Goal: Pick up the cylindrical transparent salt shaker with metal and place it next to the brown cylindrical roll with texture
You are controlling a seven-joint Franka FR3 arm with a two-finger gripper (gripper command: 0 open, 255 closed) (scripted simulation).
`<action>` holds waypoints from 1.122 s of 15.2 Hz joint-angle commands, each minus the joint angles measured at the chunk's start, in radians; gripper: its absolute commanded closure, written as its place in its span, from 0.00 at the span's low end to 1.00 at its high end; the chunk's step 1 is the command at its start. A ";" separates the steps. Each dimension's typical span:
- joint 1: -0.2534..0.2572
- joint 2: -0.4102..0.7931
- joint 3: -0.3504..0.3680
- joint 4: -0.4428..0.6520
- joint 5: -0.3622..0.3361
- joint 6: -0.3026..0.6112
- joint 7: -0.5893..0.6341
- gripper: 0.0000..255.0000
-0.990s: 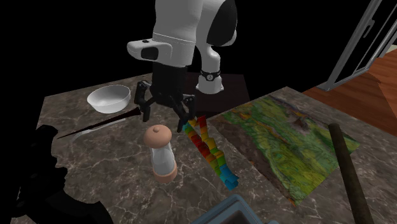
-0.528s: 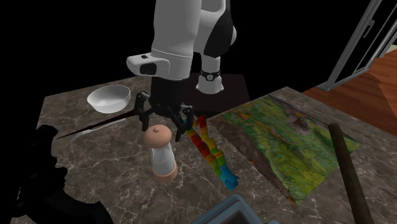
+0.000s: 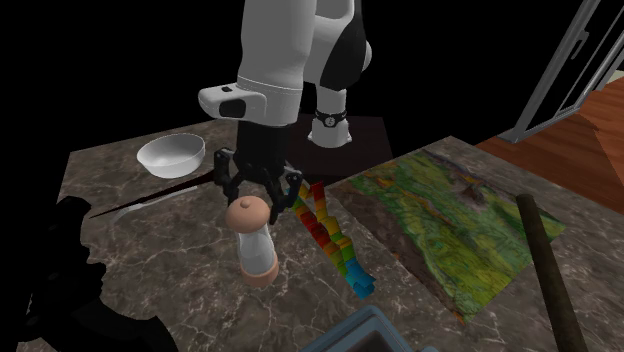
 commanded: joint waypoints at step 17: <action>-0.002 -0.059 0.009 0.058 0.029 -0.117 -0.035 1.00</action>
